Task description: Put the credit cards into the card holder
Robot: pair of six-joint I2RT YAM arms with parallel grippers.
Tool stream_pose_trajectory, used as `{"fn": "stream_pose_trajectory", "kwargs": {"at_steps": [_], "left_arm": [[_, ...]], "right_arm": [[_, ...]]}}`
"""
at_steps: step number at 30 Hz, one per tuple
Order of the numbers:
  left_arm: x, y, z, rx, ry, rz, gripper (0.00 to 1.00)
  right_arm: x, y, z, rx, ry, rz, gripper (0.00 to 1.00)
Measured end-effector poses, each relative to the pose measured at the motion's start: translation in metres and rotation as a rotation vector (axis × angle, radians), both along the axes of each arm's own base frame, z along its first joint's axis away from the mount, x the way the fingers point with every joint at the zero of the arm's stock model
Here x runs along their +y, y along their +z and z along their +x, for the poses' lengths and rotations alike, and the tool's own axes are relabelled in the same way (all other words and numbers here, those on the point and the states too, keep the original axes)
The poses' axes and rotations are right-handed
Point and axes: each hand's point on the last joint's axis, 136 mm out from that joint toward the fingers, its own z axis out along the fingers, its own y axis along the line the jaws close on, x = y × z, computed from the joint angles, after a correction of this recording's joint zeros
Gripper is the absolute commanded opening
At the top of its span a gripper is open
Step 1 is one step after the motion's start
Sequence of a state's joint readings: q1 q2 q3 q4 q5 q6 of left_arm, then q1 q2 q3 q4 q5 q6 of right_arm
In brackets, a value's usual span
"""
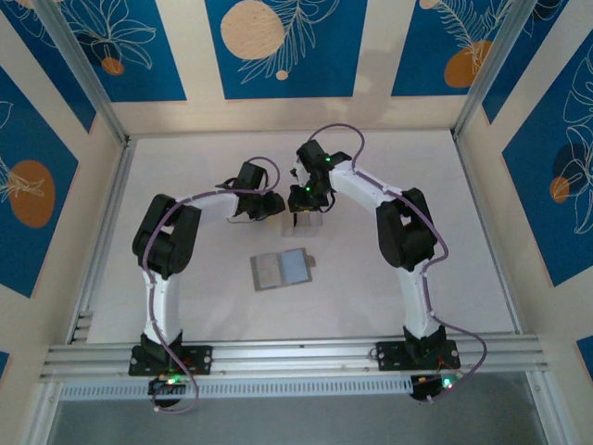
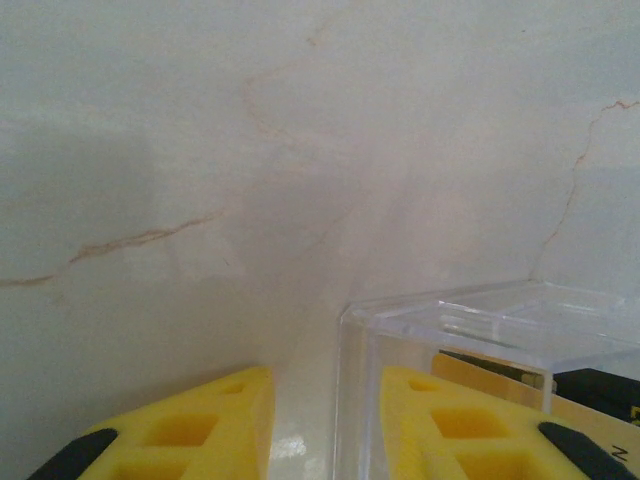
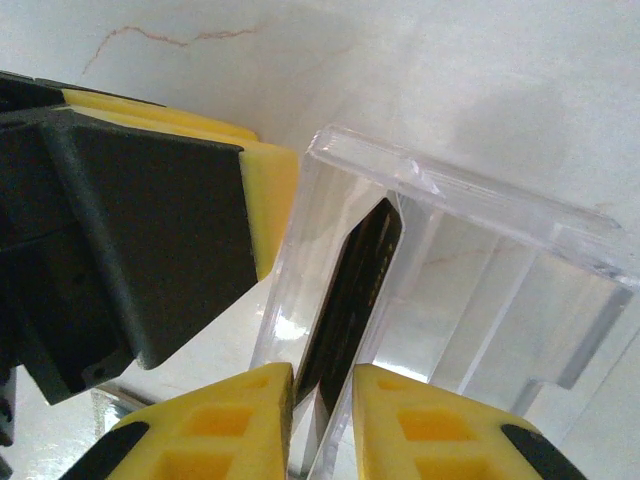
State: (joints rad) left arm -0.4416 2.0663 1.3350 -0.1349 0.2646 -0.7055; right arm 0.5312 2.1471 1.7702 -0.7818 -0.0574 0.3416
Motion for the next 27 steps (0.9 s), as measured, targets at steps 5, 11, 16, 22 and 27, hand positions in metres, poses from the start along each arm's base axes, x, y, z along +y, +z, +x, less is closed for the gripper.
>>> {"fn": "stream_pose_trajectory", "kwargs": {"at_steps": [5,11,16,22,27], "left_arm": [[-0.0007,0.0,-0.0004,0.0,-0.002,0.0,0.33],[-0.0007,0.0,-0.0004,0.0,-0.002,0.0,0.33],[-0.0007,0.0,-0.0004,0.0,-0.002,0.0,0.33],[-0.0009,0.0,-0.0005,0.0,-0.002,0.0,0.33],[-0.0009,0.0,-0.0005,0.0,-0.002,0.0,0.32]], "right_arm": [[0.0002,-0.0001,-0.0002,0.001,0.0,0.001,0.25],[0.0011,-0.0001,-0.0005,0.004,0.0,0.007,0.25],[0.0036,-0.0009,-0.0016,0.012,0.005,0.028,0.25],[0.0052,-0.0023,-0.001,0.026,0.004,0.069,0.29],[0.0038,-0.0031,-0.0009,0.04,-0.001,0.09,0.31]]}}
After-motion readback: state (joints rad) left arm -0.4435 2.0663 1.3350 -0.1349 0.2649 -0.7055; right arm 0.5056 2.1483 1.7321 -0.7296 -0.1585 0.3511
